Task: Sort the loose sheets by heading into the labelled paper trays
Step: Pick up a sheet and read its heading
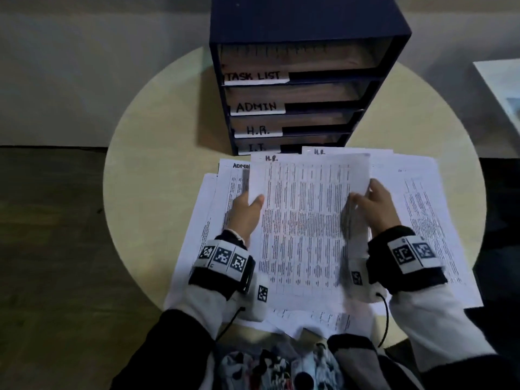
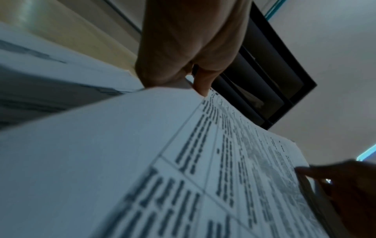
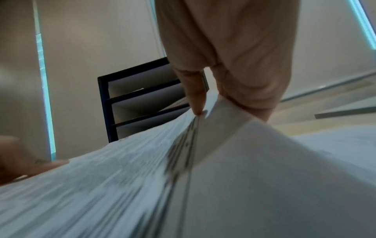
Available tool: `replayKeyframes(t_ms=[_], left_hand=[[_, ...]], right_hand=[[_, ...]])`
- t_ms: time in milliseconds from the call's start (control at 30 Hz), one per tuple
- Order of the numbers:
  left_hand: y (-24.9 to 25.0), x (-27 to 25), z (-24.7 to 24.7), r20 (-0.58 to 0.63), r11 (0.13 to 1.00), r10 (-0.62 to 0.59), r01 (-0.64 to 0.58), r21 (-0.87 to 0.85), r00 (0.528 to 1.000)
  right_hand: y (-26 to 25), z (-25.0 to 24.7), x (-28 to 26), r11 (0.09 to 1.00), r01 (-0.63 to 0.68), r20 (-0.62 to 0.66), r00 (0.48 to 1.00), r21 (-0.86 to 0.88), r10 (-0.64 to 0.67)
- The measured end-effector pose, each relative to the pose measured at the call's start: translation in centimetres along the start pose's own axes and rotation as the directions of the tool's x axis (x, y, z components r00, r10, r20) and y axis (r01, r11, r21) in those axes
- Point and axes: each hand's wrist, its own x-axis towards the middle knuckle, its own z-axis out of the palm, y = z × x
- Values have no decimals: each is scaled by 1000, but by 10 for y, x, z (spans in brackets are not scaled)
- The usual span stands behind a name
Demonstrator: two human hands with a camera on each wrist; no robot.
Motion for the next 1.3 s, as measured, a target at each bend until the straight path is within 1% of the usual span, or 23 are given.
replayKeyframes(t_ms=[100,200,333,433,533,567,633,733,800,833,900,967,1000,1033,1133,1200,1300], left_hand=[[13,12,-6,-55,998,-9,5,-68,998],[40,24,-7,-71,995,9,-16,-99,997],[75,45,-6,-96,996,35,-43,-78,995],[95,57,-4,-100,996,45,-52,-71,994],[109,68,-6,-82,999,24,-28,-39,996],[112,69,-7,-74,999,30,-31,-18,997],[106,77,-11,-61,999,46,-47,-17,997],[92,79,-19,36,993,7,-3,-114,999],[88,68,-21,103,994,-8,19,-106,995],[86,66,-22,114,995,-3,14,-97,993],[80,68,-24,79,993,0,9,-115,997],[80,66,-25,57,981,-33,43,-192,998],[81,66,-25,60,969,-49,62,-238,997],[83,66,-25,74,966,-57,73,-250,996],[90,69,-21,94,973,-47,67,-219,994],[95,73,-16,83,974,-35,52,-221,996],[101,82,-11,35,968,7,2,-252,999]], right_hand=[[7,3,-1,999,-38,52,998,20,37],[11,0,-2,997,-45,135,990,55,38],[19,-10,-10,973,-122,240,968,195,74],[25,-16,-15,963,-166,289,952,211,101],[20,-14,-17,952,-200,337,934,231,114],[17,-12,-14,956,-186,327,939,229,105],[7,-8,-4,959,-165,250,963,231,105],[-11,4,20,952,-135,137,985,273,100],[-28,15,36,939,-109,105,991,327,78],[-38,20,43,926,-102,92,993,364,73],[-55,27,57,896,-96,72,995,434,72],[-69,34,72,876,-91,52,996,474,75],[-75,37,79,864,-93,40,996,494,85],[-79,40,84,850,-101,25,994,518,103],[-86,47,98,780,-134,-7,985,612,175],[-86,49,100,735,-151,22,983,661,182],[-83,54,98,792,-178,67,983,585,171]])
